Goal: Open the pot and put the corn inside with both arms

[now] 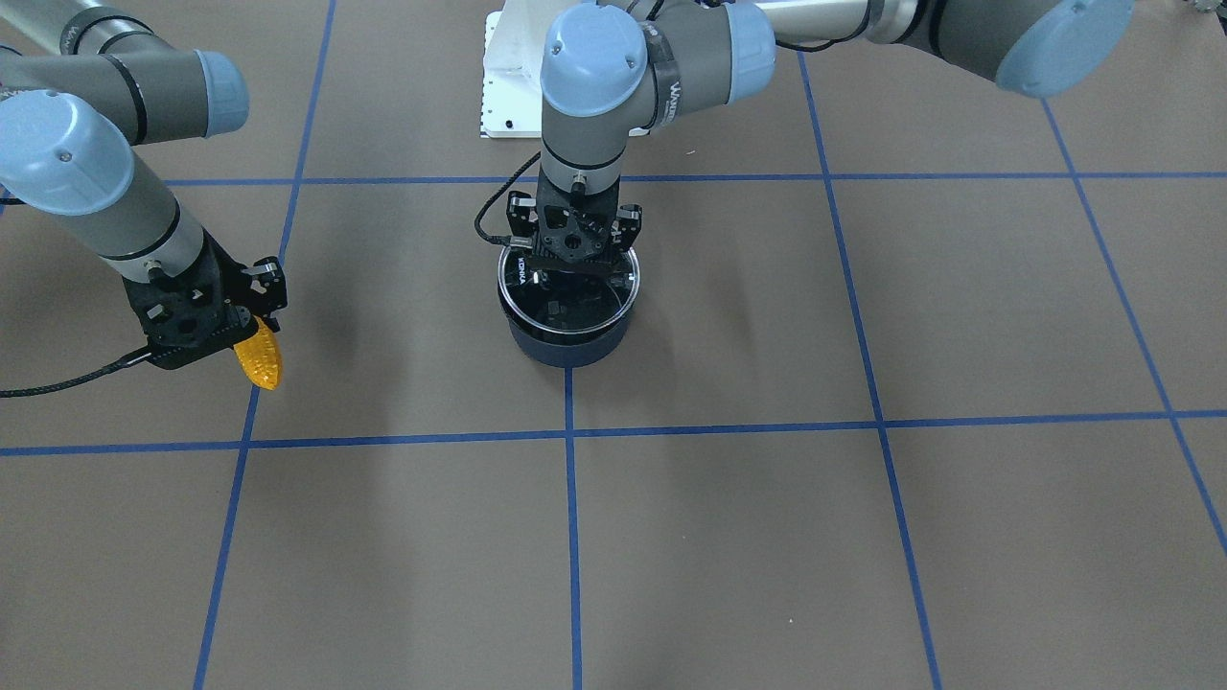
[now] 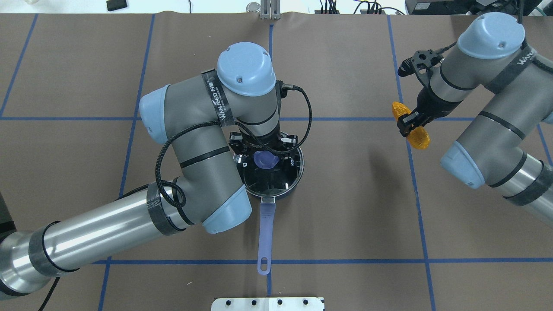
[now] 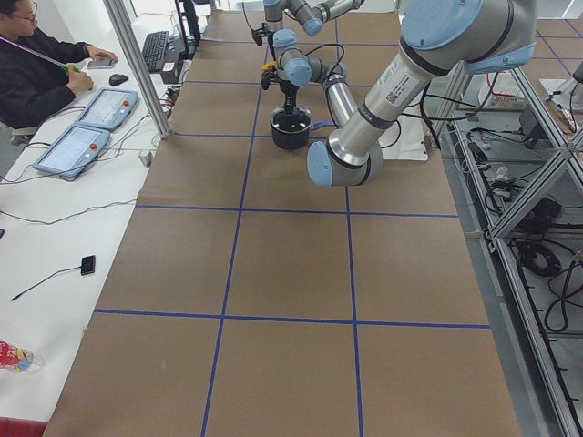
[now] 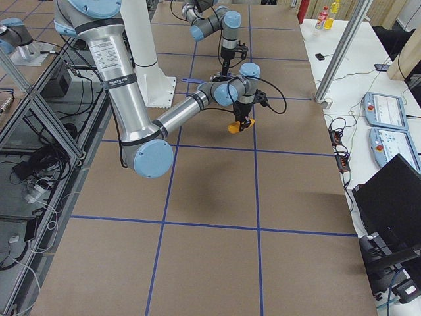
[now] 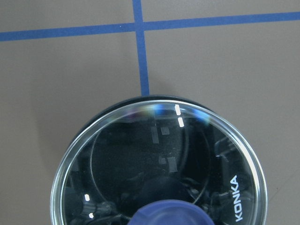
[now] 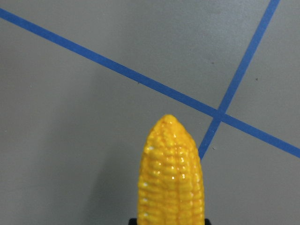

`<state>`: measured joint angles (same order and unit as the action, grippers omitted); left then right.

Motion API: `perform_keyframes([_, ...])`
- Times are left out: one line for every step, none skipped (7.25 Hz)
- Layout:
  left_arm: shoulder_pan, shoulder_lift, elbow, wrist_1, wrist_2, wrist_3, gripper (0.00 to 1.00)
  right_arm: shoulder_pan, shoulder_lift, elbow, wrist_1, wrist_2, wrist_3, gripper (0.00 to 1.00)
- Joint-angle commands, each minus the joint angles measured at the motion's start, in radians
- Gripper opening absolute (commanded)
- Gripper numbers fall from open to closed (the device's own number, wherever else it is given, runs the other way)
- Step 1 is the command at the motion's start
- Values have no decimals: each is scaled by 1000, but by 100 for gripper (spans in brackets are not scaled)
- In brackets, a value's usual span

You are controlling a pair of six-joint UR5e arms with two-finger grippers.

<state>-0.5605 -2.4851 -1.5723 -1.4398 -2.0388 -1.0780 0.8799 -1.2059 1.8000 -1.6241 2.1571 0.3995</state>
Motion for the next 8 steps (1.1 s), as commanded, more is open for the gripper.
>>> perform_keyframes([-35,6,-15,1,2,32,55,-24,42,12,0,3,10,41])
perform_keyframes([-59,9,-21,7,2,61,55,-41,75,12,-2,12,15,41])
perform_keyframes([-82,46,-55,9,-1,97,54,-74,119,10,0,15,83,41])
perform_keyframes([-111,108,-110,10,-4,154,53,-113,168,10,1,14,155,41])
perform_keyframes([-140,158,-147,10,-6,199,53,-143,213,9,1,10,198,41])
perform_keyframes([-160,190,-167,12,-6,229,53,-171,248,1,3,3,226,41])
perform_keyframes([-171,218,-187,10,-6,249,53,-194,290,-26,3,1,226,41])
perform_keyframes([-183,239,-202,12,-6,283,53,-226,345,-75,4,-14,226,41])
